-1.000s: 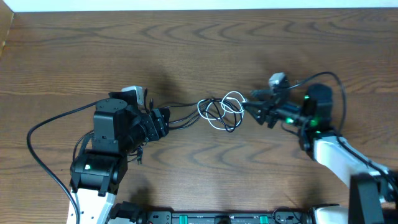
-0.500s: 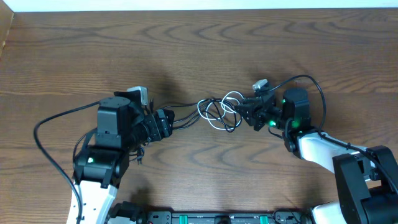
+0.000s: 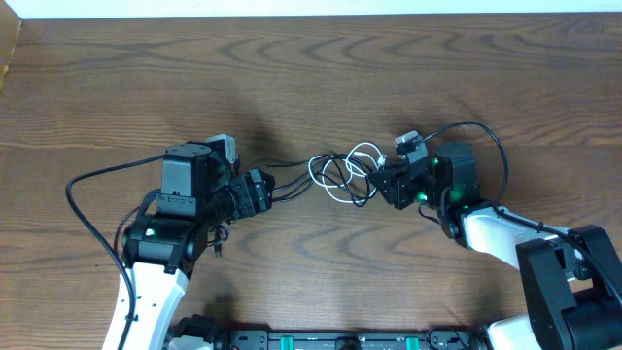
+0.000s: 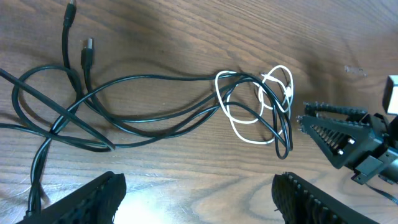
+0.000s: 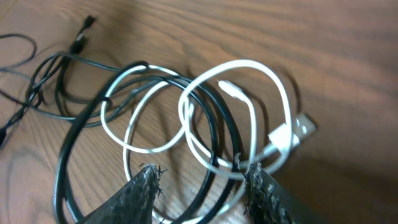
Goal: Untangle cables
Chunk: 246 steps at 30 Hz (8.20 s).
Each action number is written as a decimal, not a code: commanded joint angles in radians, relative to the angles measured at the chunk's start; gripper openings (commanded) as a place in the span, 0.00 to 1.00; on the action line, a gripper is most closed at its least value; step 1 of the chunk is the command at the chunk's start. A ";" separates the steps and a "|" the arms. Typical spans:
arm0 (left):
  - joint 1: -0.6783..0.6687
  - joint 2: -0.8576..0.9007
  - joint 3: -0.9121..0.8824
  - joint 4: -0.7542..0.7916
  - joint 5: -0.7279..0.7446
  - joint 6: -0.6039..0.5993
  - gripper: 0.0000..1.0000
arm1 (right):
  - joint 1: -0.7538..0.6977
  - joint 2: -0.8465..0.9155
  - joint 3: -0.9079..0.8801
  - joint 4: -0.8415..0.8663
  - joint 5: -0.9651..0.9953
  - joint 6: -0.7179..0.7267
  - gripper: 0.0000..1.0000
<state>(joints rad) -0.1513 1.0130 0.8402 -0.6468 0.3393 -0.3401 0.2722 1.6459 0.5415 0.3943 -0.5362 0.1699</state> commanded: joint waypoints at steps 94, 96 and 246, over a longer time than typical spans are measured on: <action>0.004 0.001 0.021 -0.003 0.011 0.006 0.98 | -0.485 -0.597 0.185 -0.146 -0.523 0.271 0.01; 0.004 0.001 0.021 -0.003 0.011 0.006 0.98 | -0.513 -0.587 0.257 -0.258 -0.534 0.224 0.01; 0.004 0.001 0.021 -0.003 0.011 0.006 0.98 | -0.028 0.329 1.577 -1.782 0.633 -0.163 0.01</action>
<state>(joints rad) -0.1513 1.0130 0.8402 -0.6476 0.3424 -0.3397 0.2451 1.9831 2.0396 -1.3849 0.0769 -0.0212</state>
